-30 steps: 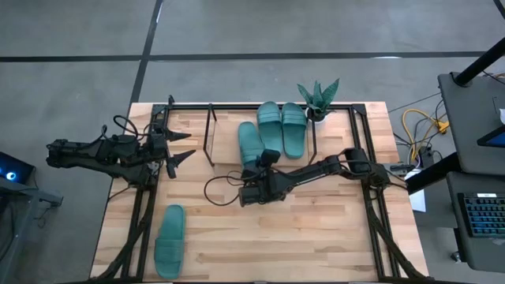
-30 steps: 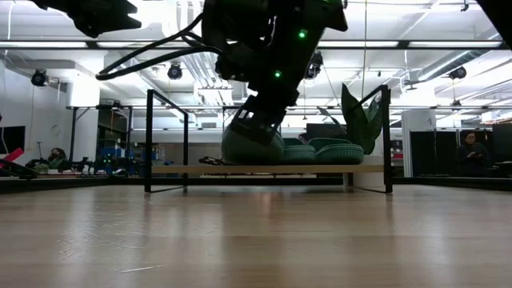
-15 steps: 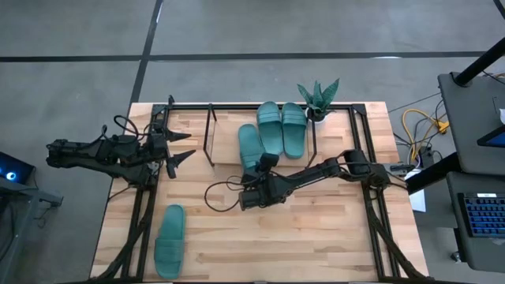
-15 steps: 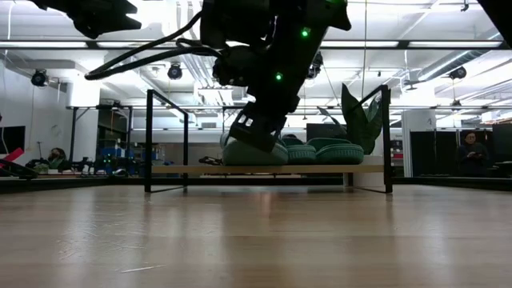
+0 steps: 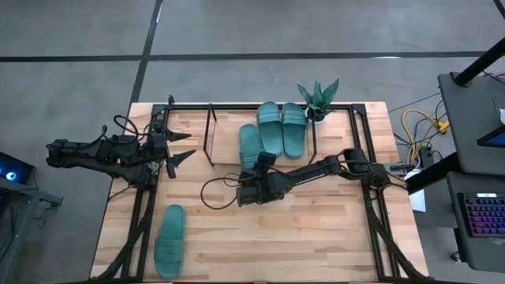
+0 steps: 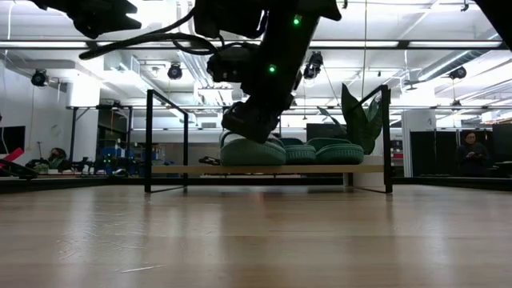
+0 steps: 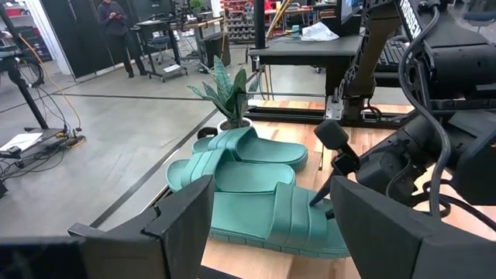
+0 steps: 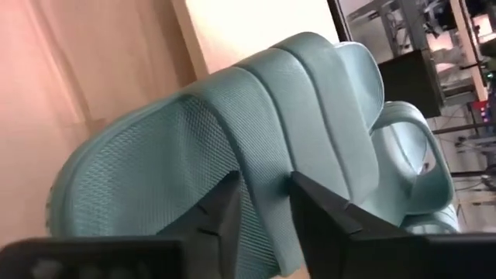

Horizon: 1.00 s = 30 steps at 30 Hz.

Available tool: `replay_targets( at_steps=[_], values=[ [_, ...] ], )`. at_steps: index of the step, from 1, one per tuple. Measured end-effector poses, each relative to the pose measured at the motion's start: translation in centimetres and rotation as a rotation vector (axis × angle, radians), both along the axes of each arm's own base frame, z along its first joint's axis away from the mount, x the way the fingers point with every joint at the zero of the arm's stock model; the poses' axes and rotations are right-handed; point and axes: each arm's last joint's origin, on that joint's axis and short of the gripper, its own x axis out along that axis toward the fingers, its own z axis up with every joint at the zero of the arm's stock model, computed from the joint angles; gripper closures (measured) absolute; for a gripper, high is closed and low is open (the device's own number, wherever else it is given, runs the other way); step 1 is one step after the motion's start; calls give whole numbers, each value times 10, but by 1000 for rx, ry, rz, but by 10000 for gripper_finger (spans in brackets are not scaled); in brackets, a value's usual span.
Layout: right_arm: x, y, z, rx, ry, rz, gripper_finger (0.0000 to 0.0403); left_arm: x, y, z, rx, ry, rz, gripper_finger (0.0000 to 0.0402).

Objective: Pick and place slides into the shelf
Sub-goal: Put the green slipper on the shelf

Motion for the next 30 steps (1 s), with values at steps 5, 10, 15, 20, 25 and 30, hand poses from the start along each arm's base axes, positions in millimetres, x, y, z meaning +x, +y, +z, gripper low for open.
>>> replay_targets(
  at_steps=[5,10,15,20,25,30],
  values=[
    [-2,-1,4,-1,12,0,259,0,0,0,0,0,0,158],
    [-2,2,17,0,-1,10,237,0,0,0,0,0,0,158],
    [-4,13,30,-10,10,41,232,0,0,0,0,1,0,158],
    [-12,29,42,-92,58,70,247,0,0,0,-1,0,0,158],
    [-33,62,62,-303,22,111,271,0,0,0,-3,0,-1,158],
    [-65,93,89,-352,-95,158,294,0,0,0,-3,0,-1,158]
  ],
)
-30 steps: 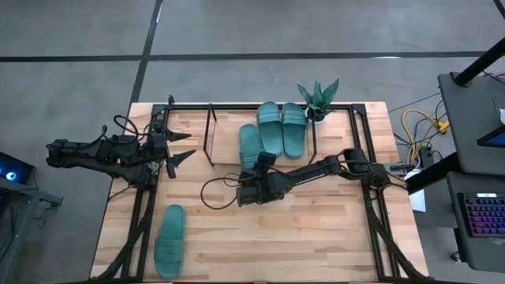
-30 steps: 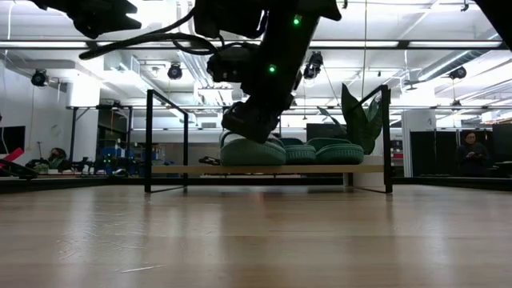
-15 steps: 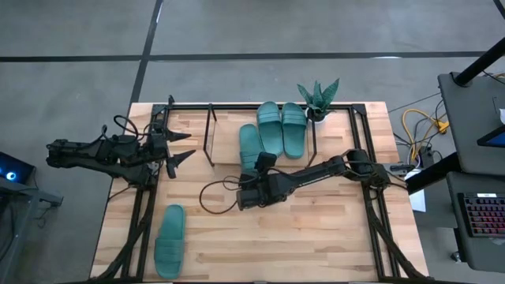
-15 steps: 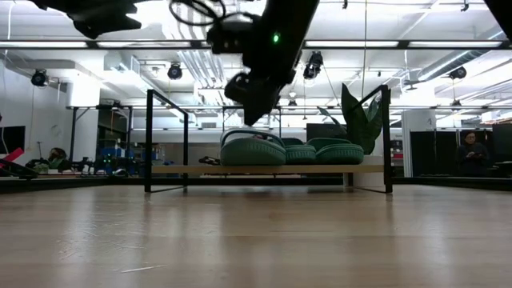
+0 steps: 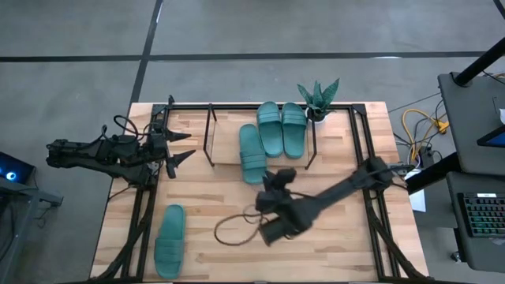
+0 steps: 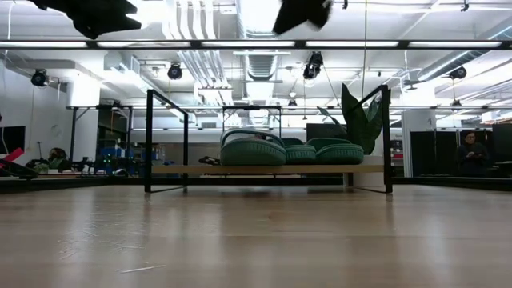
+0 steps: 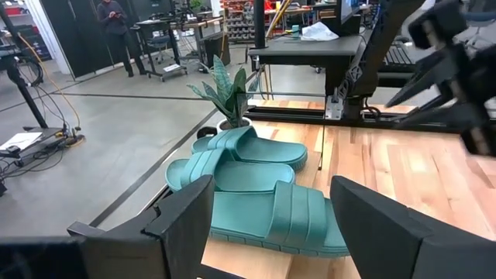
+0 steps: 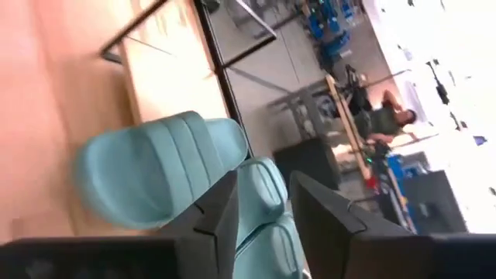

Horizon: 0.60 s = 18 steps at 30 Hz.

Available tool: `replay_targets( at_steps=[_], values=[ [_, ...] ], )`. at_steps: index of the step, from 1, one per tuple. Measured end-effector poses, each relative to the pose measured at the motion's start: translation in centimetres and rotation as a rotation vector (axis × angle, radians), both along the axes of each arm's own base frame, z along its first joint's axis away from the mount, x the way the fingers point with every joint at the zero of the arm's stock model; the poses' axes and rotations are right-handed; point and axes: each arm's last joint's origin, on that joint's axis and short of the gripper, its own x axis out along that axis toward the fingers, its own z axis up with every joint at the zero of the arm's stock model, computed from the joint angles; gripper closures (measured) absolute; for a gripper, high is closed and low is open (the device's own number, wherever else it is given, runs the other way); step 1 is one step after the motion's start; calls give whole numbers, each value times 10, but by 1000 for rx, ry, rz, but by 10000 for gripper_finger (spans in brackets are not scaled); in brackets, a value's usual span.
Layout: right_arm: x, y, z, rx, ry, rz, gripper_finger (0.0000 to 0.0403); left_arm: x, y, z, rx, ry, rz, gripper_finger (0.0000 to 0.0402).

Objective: Pick and place slides into the shelf
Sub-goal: Put the green slipper on the shelf

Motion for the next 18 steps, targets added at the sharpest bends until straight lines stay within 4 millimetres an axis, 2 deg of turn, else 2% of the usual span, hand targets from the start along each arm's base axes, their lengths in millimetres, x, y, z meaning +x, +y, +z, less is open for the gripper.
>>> replay_targets(
  at_steps=[4,10,12,14,16,18],
  values=[
    [-26,16,10,104,5,66,308,0,0,0,-14,-4,3,158],
    [-53,29,0,371,104,224,323,0,0,0,-17,-6,4,158],
    [-60,34,-10,480,191,385,325,0,0,0,-17,-6,4,158],
    [-63,41,-20,614,230,636,326,0,0,0,-16,-5,4,158],
    [-66,44,-29,715,203,915,326,1,0,0,-16,-4,4,158],
    [-69,40,-30,760,95,1182,327,1,0,0,-16,-3,4,158]
  ],
)
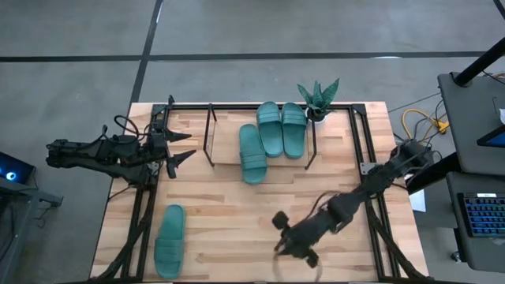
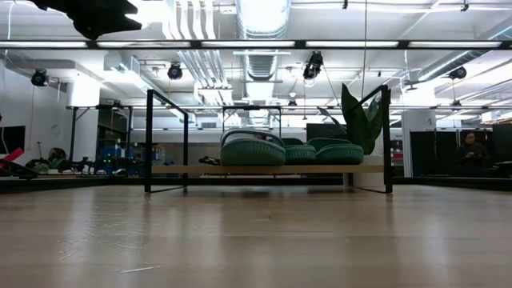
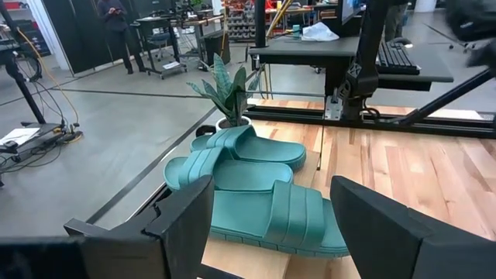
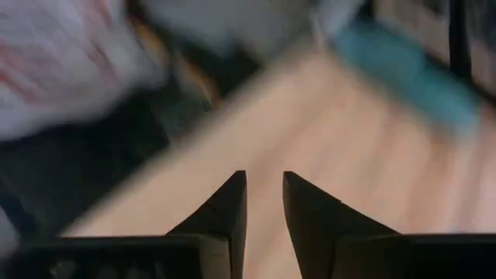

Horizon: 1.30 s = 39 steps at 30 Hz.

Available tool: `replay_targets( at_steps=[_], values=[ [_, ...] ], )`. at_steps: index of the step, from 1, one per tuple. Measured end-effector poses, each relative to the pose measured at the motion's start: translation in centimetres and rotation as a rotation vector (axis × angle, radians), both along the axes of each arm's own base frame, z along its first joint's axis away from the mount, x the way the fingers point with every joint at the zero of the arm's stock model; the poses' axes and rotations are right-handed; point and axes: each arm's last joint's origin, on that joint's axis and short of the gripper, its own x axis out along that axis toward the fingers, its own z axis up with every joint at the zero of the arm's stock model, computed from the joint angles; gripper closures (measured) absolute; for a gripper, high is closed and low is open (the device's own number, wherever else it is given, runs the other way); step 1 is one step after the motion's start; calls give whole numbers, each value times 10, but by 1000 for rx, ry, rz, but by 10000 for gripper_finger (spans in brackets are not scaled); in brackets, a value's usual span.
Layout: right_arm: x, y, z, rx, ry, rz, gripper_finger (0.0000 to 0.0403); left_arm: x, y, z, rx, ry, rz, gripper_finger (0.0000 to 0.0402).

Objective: Pick and place slides into the shelf
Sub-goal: Put the green slipper on the shelf

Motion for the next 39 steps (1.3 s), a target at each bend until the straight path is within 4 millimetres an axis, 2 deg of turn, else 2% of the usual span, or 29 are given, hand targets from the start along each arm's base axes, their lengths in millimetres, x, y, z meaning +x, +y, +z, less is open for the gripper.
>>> replay_targets(
  at_steps=[2,4,9,12,16,20,23,28,32,35,39],
  values=[
    [-5,-14,-4,79,-144,131,329,0,0,0,-2,0,1,158],
    [-11,-33,-12,124,-271,173,334,0,0,0,-3,0,1,158],
    [-22,-97,-30,187,-524,25,343,1,0,1,-4,-7,1,158],
    [-25,-137,-35,239,-628,-91,344,1,0,0,-3,-6,1,158],
    [-24,-185,-27,283,-691,-141,344,1,0,0,-3,-6,2,158],
    [-29,-218,-7,293,-747,-172,341,0,0,-1,0,15,2,158],
    [-45,-220,5,238,-828,-177,337,0,0,-4,3,46,1,158],
    [-74,-201,9,160,-919,-107,342,0,0,-6,1,61,-13,158],
    [-92,-192,-3,178,-891,-72,346,2,-2,-5,-46,49,-62,158],
    [-101,-189,-14,136,-879,-53,346,5,-5,-4,-164,35,-127,158],
    [-108,-190,-16,53,-925,-73,344,16,-11,-4,-333,67,-232,158]
  ],
)
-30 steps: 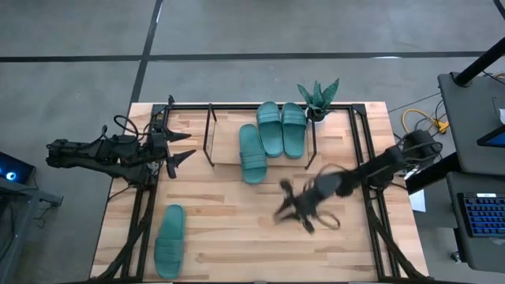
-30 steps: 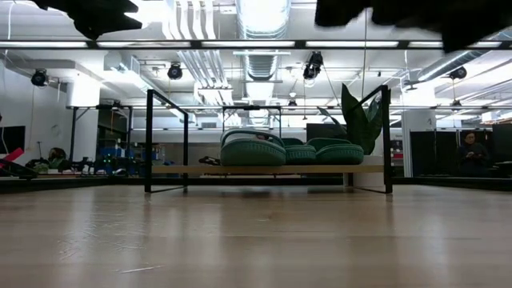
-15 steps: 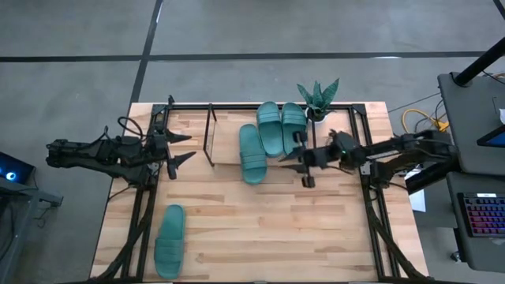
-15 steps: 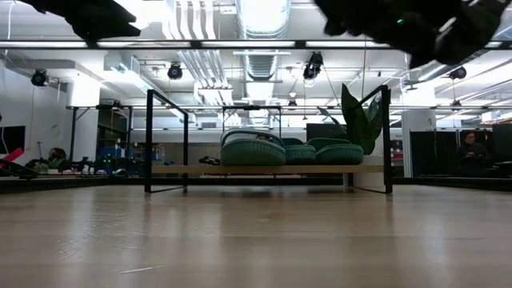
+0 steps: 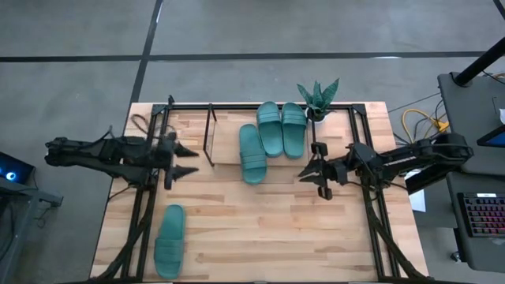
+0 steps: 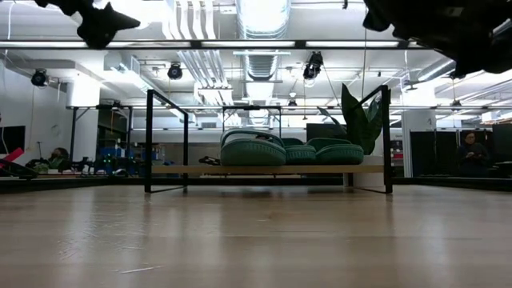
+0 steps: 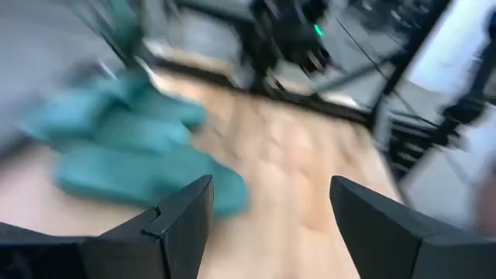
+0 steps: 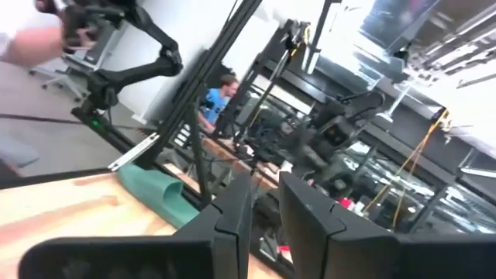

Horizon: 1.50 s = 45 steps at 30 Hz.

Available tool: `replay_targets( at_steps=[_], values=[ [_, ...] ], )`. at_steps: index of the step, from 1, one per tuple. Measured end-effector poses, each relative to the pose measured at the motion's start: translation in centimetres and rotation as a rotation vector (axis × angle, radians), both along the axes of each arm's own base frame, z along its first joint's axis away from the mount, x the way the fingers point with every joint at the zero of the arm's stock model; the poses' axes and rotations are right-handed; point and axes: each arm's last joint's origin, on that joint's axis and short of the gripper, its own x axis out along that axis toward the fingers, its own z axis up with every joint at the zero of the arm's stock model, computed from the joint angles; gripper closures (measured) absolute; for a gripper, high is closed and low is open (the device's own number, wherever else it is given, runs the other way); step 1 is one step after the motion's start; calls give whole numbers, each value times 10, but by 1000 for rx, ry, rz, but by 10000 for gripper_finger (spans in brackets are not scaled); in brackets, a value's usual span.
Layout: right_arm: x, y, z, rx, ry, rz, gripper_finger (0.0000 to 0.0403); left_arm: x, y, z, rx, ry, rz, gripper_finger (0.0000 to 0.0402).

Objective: Pick and place slides into the shelf
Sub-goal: Put the green slipper on the shelf

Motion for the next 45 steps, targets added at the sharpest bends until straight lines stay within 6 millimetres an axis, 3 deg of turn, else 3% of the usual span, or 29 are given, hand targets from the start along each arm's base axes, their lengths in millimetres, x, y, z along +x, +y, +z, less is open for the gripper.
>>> replay_targets(
  at_steps=[4,10,14,21,33,38,45],
  values=[
    [-3,0,3,9,-22,-15,345,16,-8,-12,-212,208,-117,158],
    [-4,0,4,2,-26,-17,346,33,-25,-44,-681,710,-193,158],
    [-3,0,5,2,-31,-17,346,39,-39,-67,-796,950,-183,158],
    [-3,0,5,-19,-38,-23,346,50,-68,-80,-777,1094,-258,158],
    [-2,-1,4,-16,-23,-48,346,37,-130,-91,-709,1152,-265,158],
    [-2,-1,4,-14,-22,-53,346,27,-139,-103,-625,1202,-214,158],
    [-2,-2,4,-18,-24,-65,346,31,-142,-112,-626,1200,-196,158]
  ],
)
